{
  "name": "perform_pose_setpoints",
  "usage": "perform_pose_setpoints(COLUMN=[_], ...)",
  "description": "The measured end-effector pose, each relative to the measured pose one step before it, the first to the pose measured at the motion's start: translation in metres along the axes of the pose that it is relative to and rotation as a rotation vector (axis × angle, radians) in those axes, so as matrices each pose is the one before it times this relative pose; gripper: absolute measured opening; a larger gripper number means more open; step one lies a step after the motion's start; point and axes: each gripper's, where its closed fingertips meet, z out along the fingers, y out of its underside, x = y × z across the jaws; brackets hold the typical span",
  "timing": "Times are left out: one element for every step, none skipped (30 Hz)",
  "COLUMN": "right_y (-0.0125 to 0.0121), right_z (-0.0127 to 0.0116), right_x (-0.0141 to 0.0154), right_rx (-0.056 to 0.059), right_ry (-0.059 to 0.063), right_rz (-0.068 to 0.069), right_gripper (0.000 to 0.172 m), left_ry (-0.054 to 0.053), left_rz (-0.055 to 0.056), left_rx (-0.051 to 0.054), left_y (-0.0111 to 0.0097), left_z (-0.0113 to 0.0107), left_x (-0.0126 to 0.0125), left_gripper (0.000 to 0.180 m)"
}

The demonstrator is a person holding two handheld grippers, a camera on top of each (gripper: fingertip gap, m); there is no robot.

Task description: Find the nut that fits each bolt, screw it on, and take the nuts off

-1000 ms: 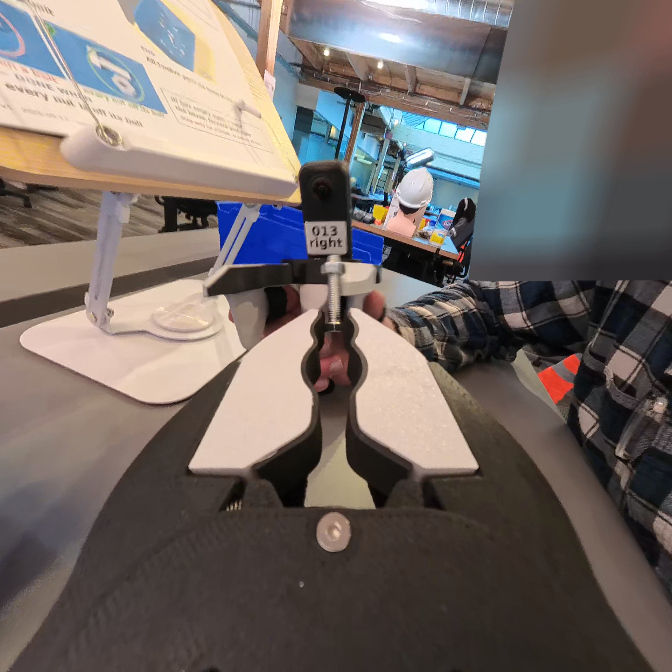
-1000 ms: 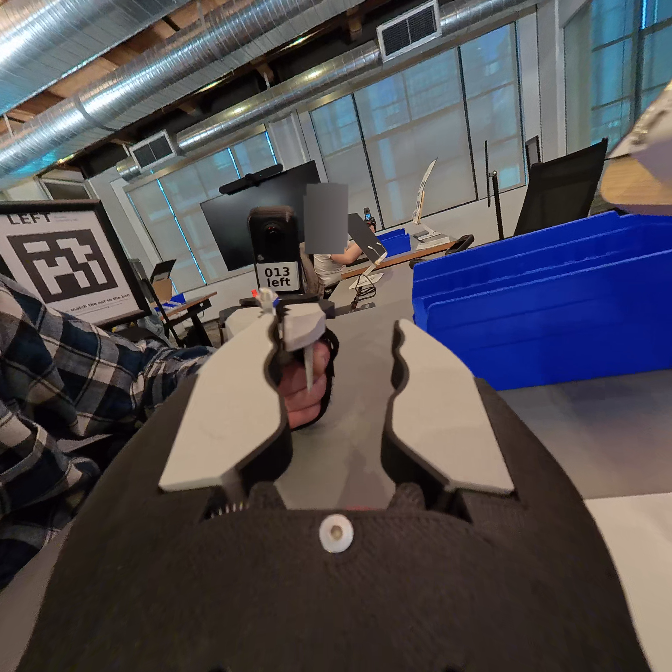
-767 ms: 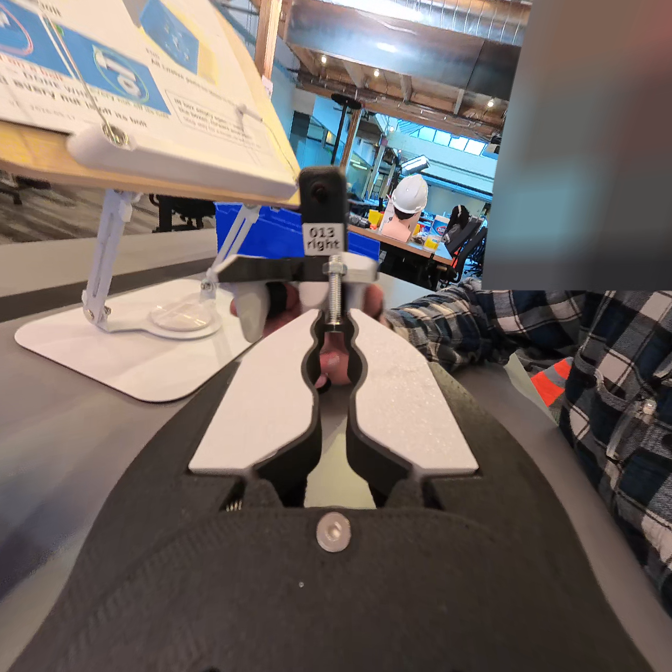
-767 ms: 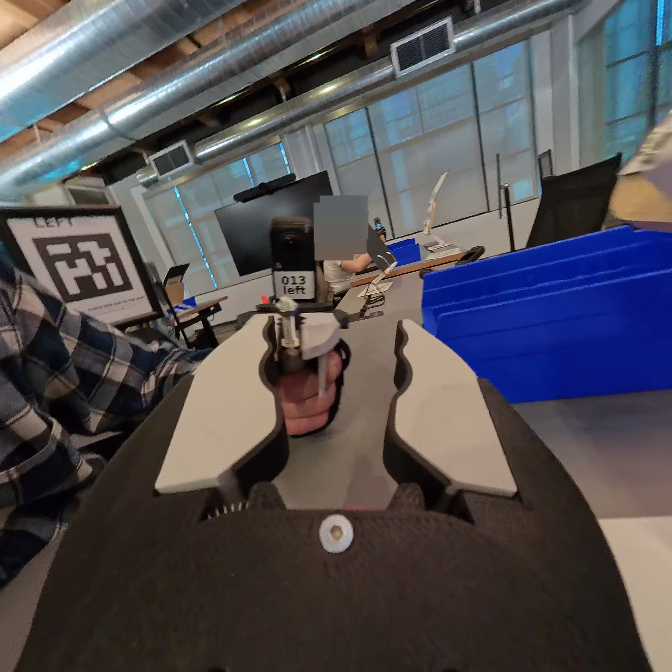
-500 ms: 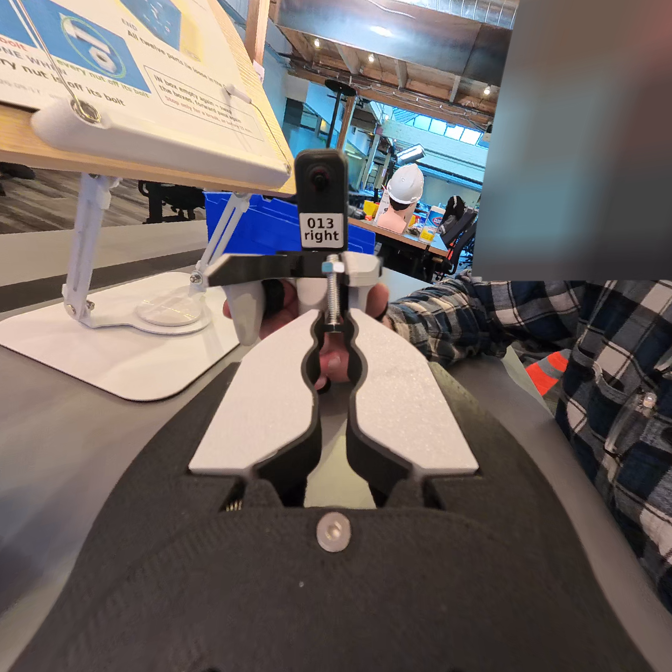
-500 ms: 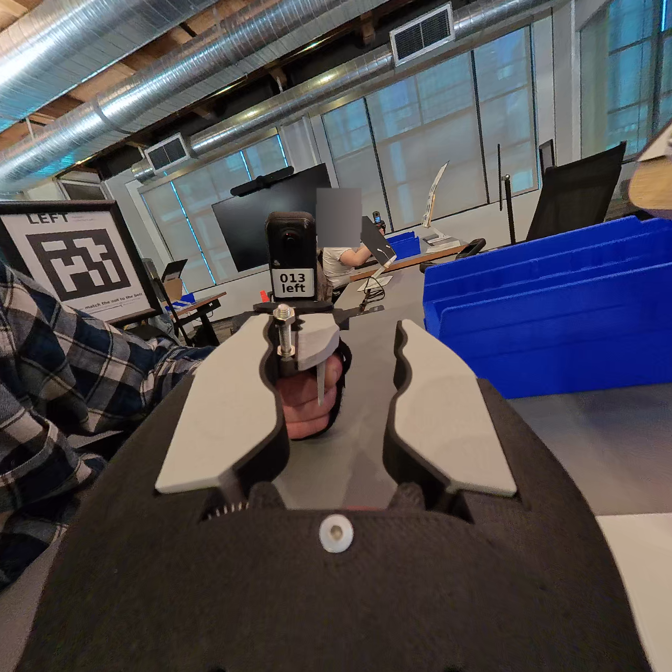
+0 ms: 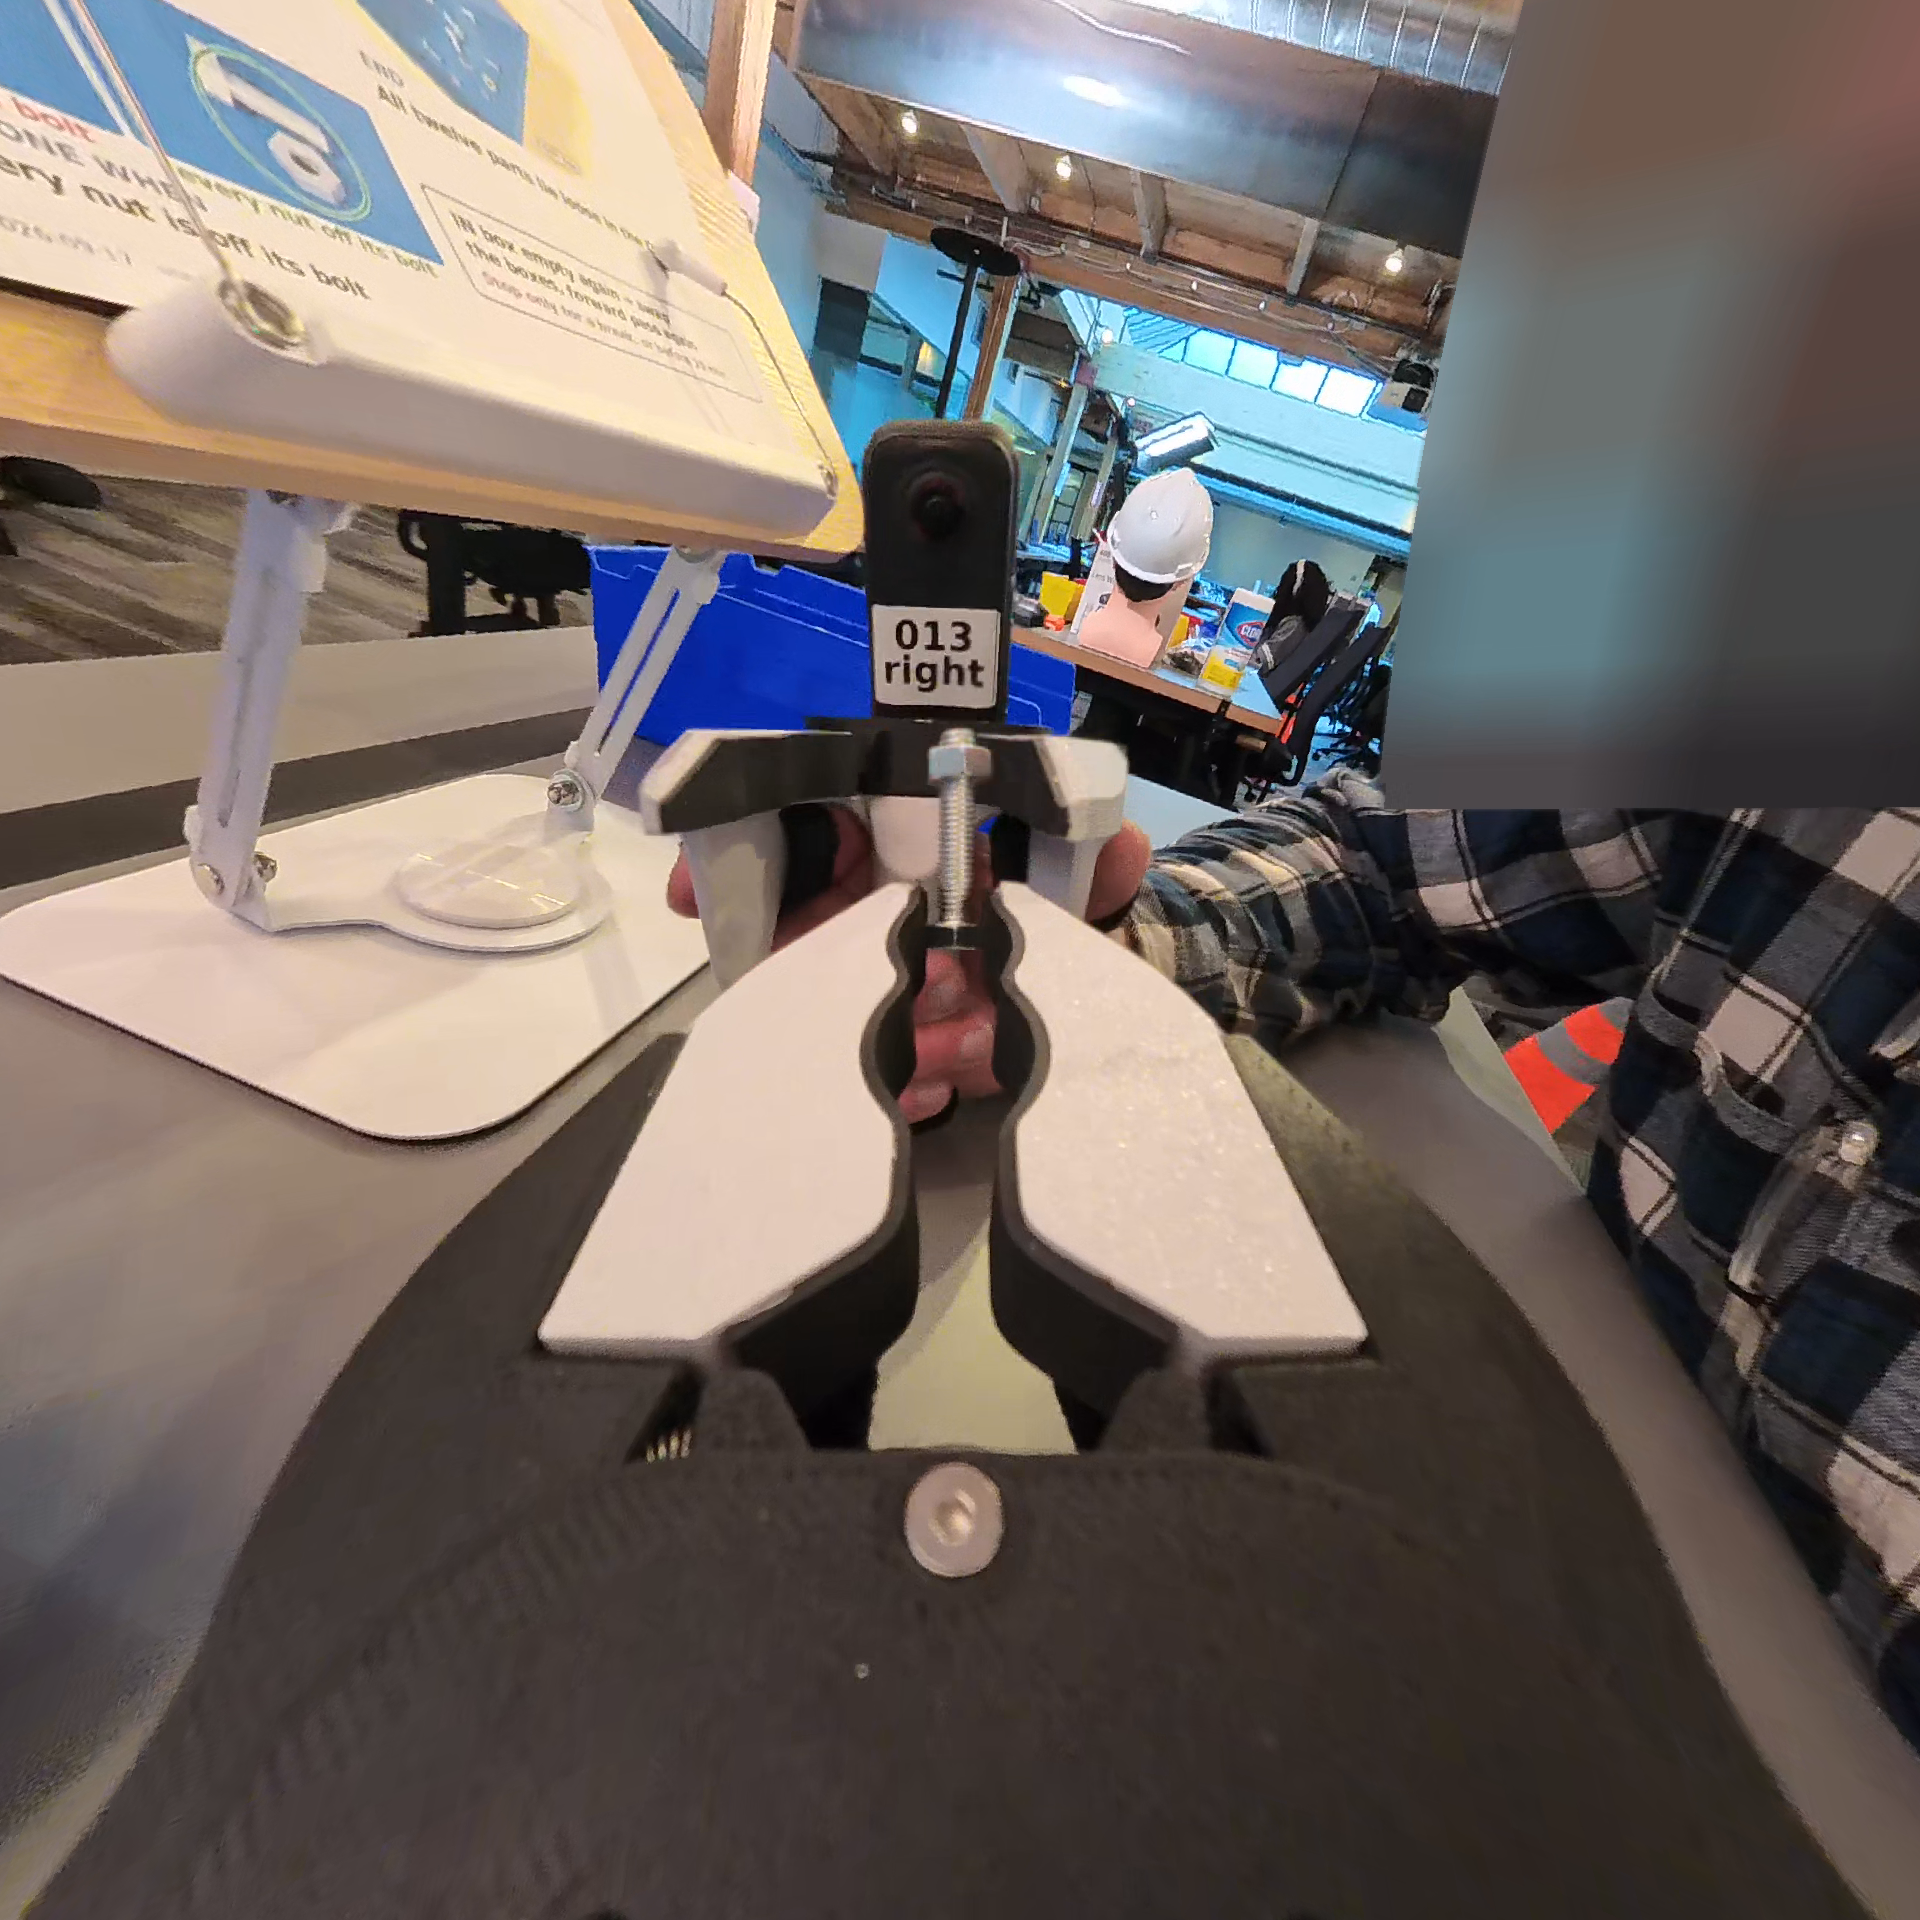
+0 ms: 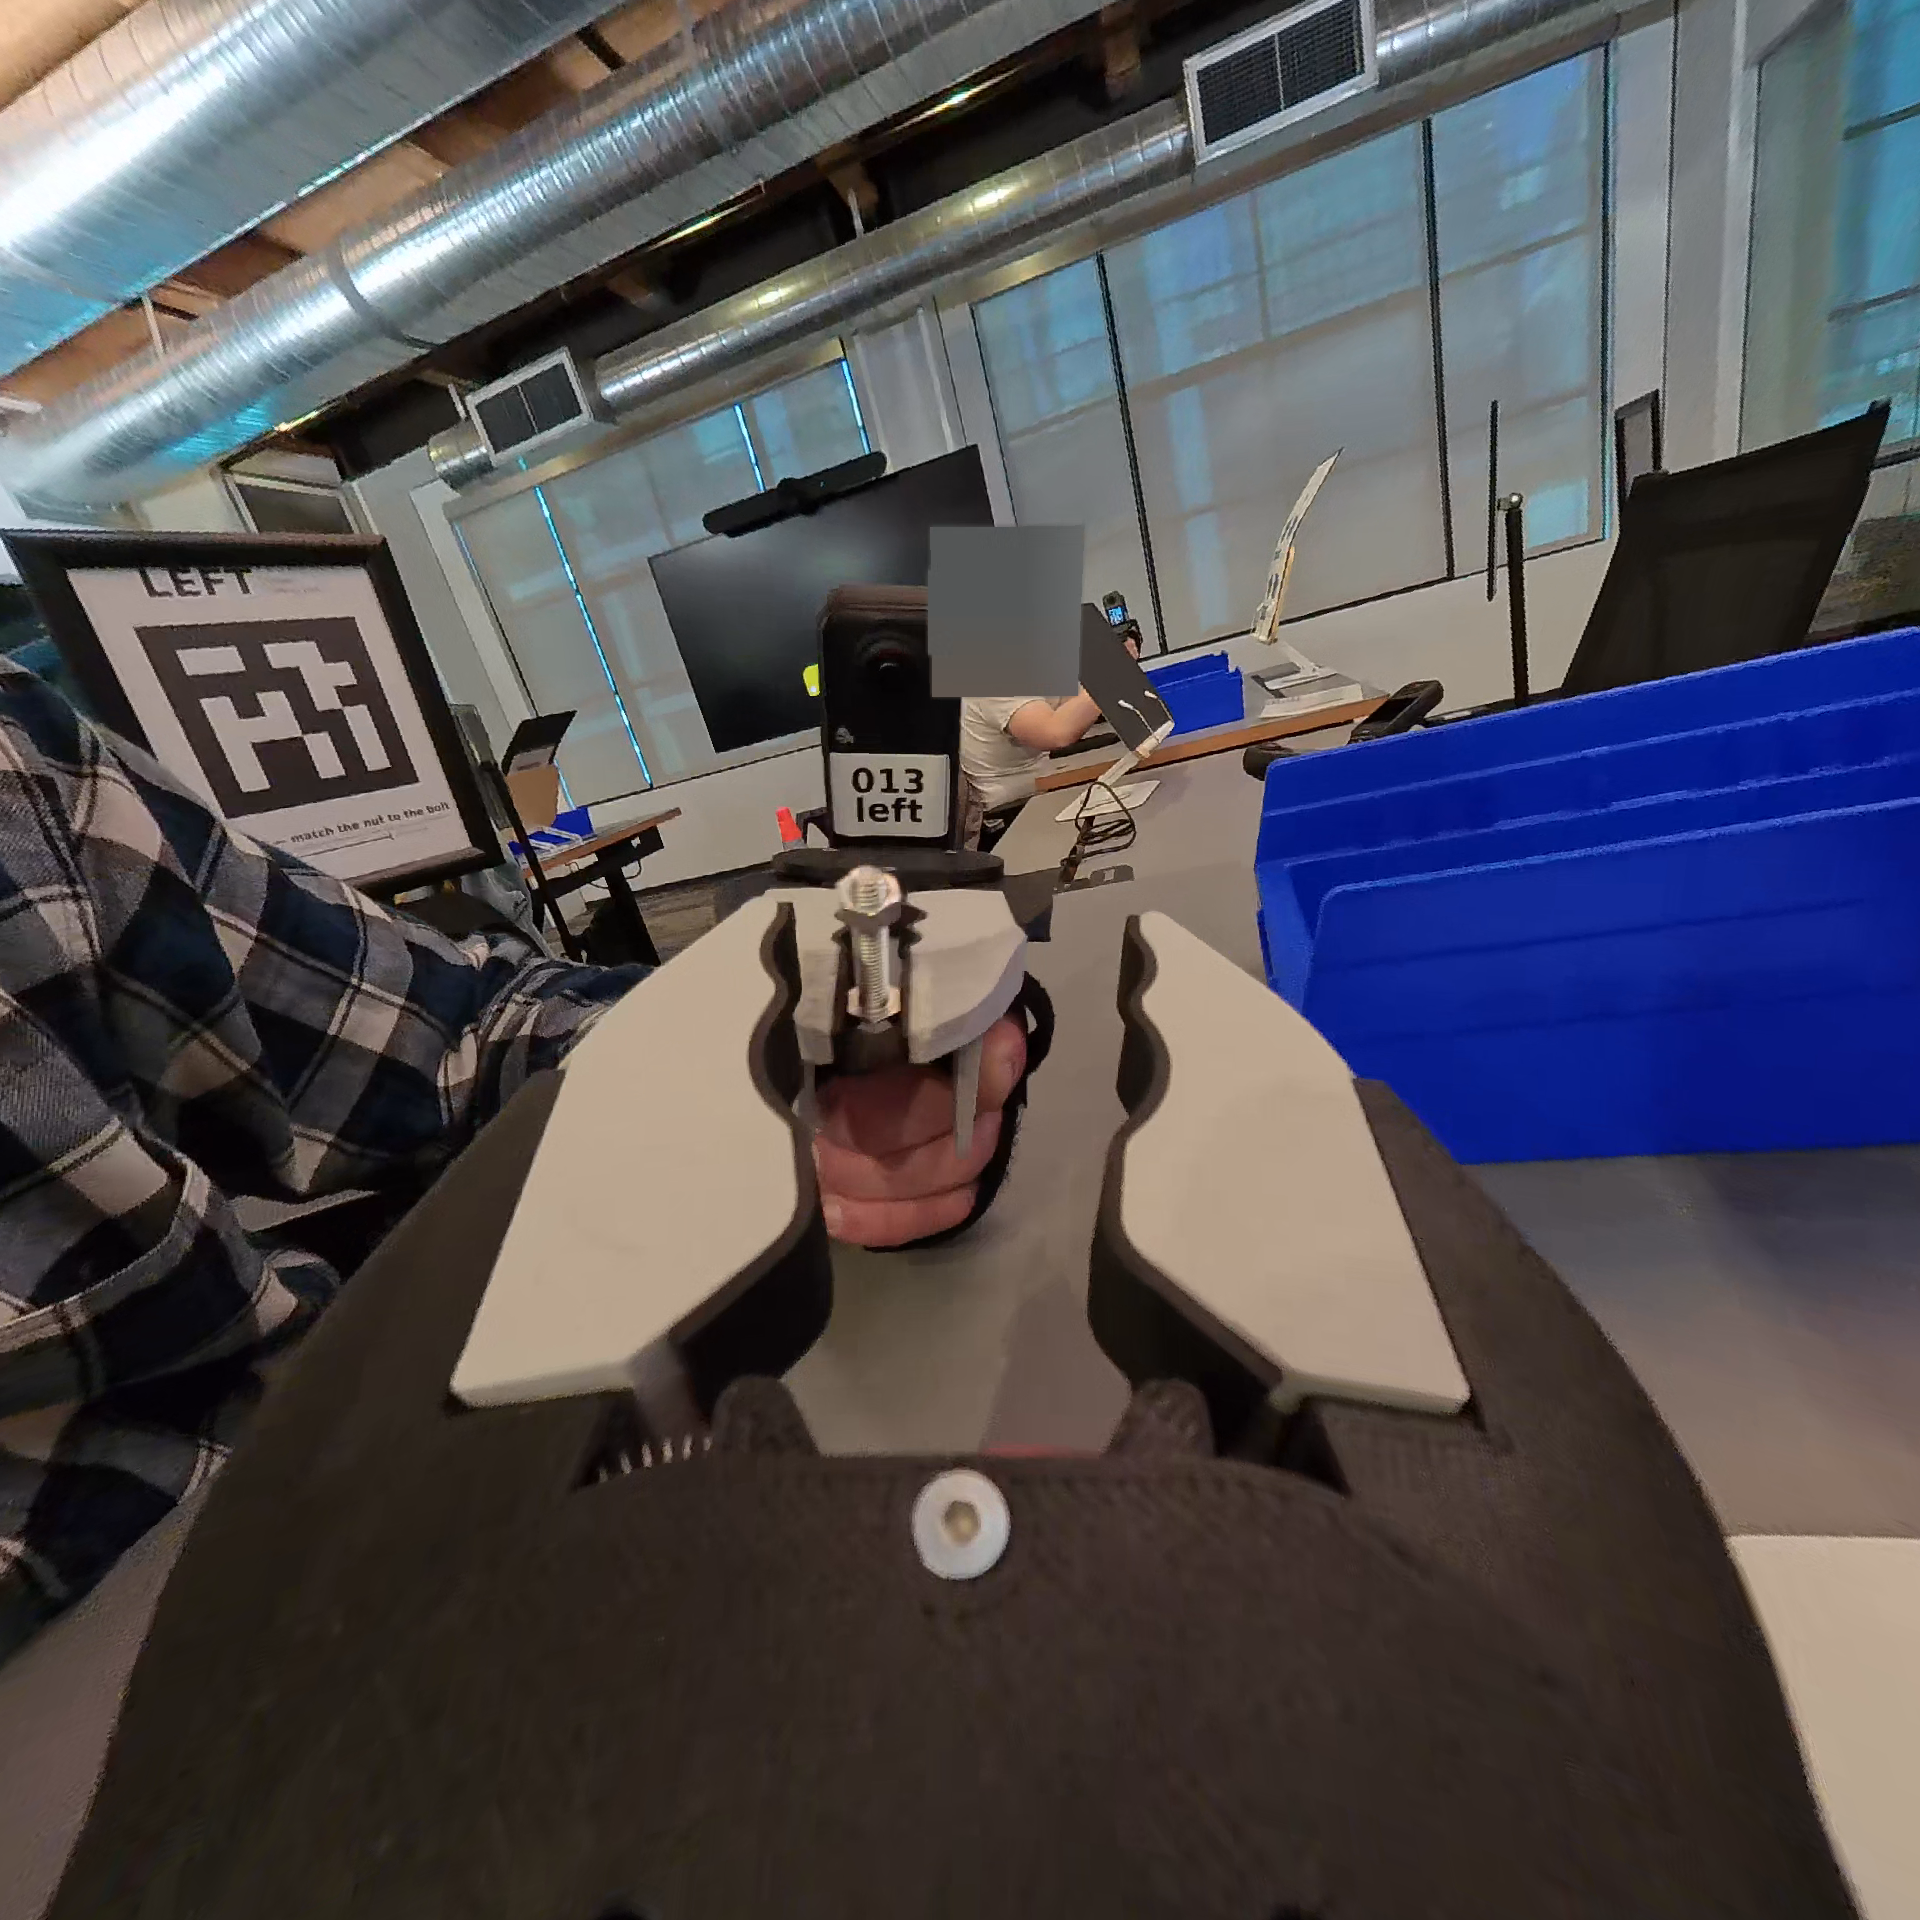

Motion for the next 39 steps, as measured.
perform_pose_setpoints(right_y=[0.00052,0.00047,0.00004,-0.00024,-0.00037,-0.00035,0.00025,0.00049,0.00037,0.00029,0.00022,0.00021,-0.00001,-0.00047,-0.00103,-0.00062,0.0004,0.00074,0.00021,-0.00075,-0.00106,-0.00087,-0.00055,-0.00032,0.00009,0.00031,0.00006,-0.00036,-0.00052,-0.00045,-0.00085,-0.00099,-0.00032,0.00029,0.0006,0.00101,0.00096,0.00074,-0.00003], right_z=[-0.00016,-0.00092,-0.00089,-0.00064,-0.00062,-0.00061,-0.00041,-0.0001,0.00005,0.00005,-0.00002,-0.00016,-0.00025,-0.00028,-0.0001,0.00051,0.00087,0.00096,0.00079,0.00049,0.00015,-0.00006,-0.00026,-0.00026,0.00003,-0.00001,-0.0003,-0.0008,-0.00116,-0.00096,-0.00097,-0.00055,0.00032,0.00106,0.0015,0.00149,0.00117,0.00071,0.00001], right_x=[0.00152,0.00298,0.00258,0.00135,0.00081,0.00114,0.00131,0.00077,0.00024,0.00017,0.0003,0.00041,0.0003,-0.0003,-0.00124,-0.00209,-0.00212,-0.00164,-0.0018,-0.00138,-0.00057,0.00013,0.00052,0.00073,0.00065,0.00055,0.00072,0.00109,0.00196,0.00193,0.00141,0.00017,-0.00127,-0.00256,-0.00302,-0.00266,-0.00207,-0.00104,0.00022], right_rx=[-0.001,-0.0009,-0.0003,0.0007,0.0025,0.0043,0.0007,-0.0018,-0.0009,-0.0011,-0.0016,-0.0007,0.0006,0.0029,0.0043,0.0011,-0.0033,-0.0034,0.0007,0.0046,0.0051,0.0027,0.0024,0.0034,-0.0002,-0.0021,-0.0013,0.0007,0.0036,0.0035,0.0065,0.0063,0.0008,-0.0034,-0.005,-0.006,-0.0058,-0.0037,0.0002], right_ry=[0.0062,0.0109,0.007,0.0025,0.0027,0.0027,-0.0001,-0.0016,-0.0002,0.0024,0.0022,0.0,-0.0008,-0.0021,-0.0052,-0.008,-0.007,-0.0051,-0.0067,-0.0049,0.0002,0.0029,0.0026,0.0018,0.0011,0.0024,0.0032,0.0039,0.0041,0.0026,0.0019,-0.0013,-0.0055,-0.0088,-0.0079,-0.005,-0.0041,-0.0015,0.0019], right_rz=[0.0076,0.0092,0.0078,0.0048,0.0013,0.0035,0.0092,0.0082,0.0006,-0.0031,0.0,0.0022,0.0017,-0.0005,-0.0039,-0.0066,-0.0072,-0.0055,-0.0023,-0.0003,-0.0012,-0.0008,0.0031,0.0064,0.005,0.0015,-0.0021,-0.0018,0.0046,0.0105,0.009,0.0038,-0.002,-0.0078,-0.0116,-0.0112,-0.0076,-0.0032,0.0005], right_gripper=[0.058,0.06,0.062,0.062,0.06,0.061,0.063,0.063,0.062,0.062,0.062,0.061,0.06,0.06,0.059,0.059,0.059,0.059,0.059,0.06,0.06,0.059,0.058,0.058,0.059,0.06,0.059,0.058,0.06,0.058,0.056,0.056,0.056,0.057,0.057,0.057,0.057,0.057,0.057], left_ry=[0.0057,0.0032,-0.0036,0.0012,0.0007,-0.001,-0.0036,-0.002,-0.0002,0.0028,0.0036,-0.0008,0.0002,0.0005,-0.0053,-0.0033,0.0019,0.0035,0.0022,0.0044,0.0031,0.0029,0.005,0.0068,0.0014,0.0,-0.0008,-0.0003,-0.0015,-0.0052,-0.0007,-0.0022,-0.0003,0.0004,0.003,0.0018,-0.0011,0.0011,0.0013], left_rz=[0.0068,0.0064,0.0012,-0.0048,-0.0022,0.0018,0.0007,-0.0001,-0.0031,-0.0034,-0.0062,-0.0021,-0.0008,0.0016,0.0065,0.0071,0.0038,-0.0005,-0.0016,-0.002,-0.003,-0.0028,-0.0008,0.0007,-0.0001,-0.0013,-0.0009,0.0003,-0.0015,0.0012,0.0009,0.0007,0.0009,-0.0009,-0.0016,0.0003,0.0023,0.0014,0.0014], left_rx=[-0.0059,-0.0043,0.0003,0.0066,0.0103,0.0123,-0.0016,0.0011,0.0006,0.0001,0.0025,0.0057,0.0061,0.0015,0.0015,-0.0007,-0.0047,-0.0024,-0.0007,-0.0032,-0.0012,0.0015,-0.0011,-0.0016,-0.0006,-0.0005,0.0031,0.0062,0.0063,0.0033,0.0056,0.0002,-0.0031,-0.0013,-0.0024,-0.0059,-0.0045,-0.0047,-0.003], left_y=[0.00081,0.00049,-0.00028,-0.00109,-0.00181,-0.00247,-0.00048,-0.00005,0.00034,0.00037,0.00001,-0.00068,-0.00103,-0.00086,-0.00064,-0.00026,0.00048,0.00054,0.00043,0.00091,0.00067,0.0002,0.00034,0.00043,0.00024,0.00023,-0.00042,-0.00125,-0.00153,-0.00089,-0.00088,-0.0002,0.00054,0.0004,0.00055,0.00113,0.00098,0.00098,0.00056], left_z=[0.00144,0.0011,0.00034,-0.00061,-0.00128,-0.00152,-0.00084,-0.0004,-0.00008,-0.00019,-0.00034,-0.00052,-0.00043,-0.00028,-0.00026,0.00004,0.00023,0.00047,0.00043,0.00038,0.00036,0.00025,0.00034,0.00053,0.00055,0.00018,-0.00035,-0.00072,-0.00096,-0.0008,-0.00081,-0.00058,0.00006,0.00029,0.00055,0.00074,0.00058,0.00059,0.0004], left_x=[0.00209,0.0016,0.00001,-0.00013,-0.00022,-0.00008,-0.00053,-0.00051,-0.00049,-0.00018,-0.00028,-0.00053,-0.00007,0.00034,-0.00006,0.00035,0.00079,0.00071,0.00033,0.00042,0.00007,0.00008,0.00055,0.00103,0.00017,-0.00011,-0.00028,-0.00011,-0.00022,-0.00088,-0.0002,-0.00033,-0.00008,0.00004,0.00029,0.00029,0.00002,0.00027,0.00048], left_gripper=[0.009,0.009,0.009,0.009,0.009,0.009,0.009,0.009,0.009,0.009,0.009,0.009,0.009,0.009,0.009,0.009,0.01,0.009,0.009,0.009,0.009,0.009,0.009,0.009,0.009,0.009,0.009,0.009,0.009,0.009,0.01,0.01,0.01,0.01,0.009,0.009,0.009,0.009,0.009])
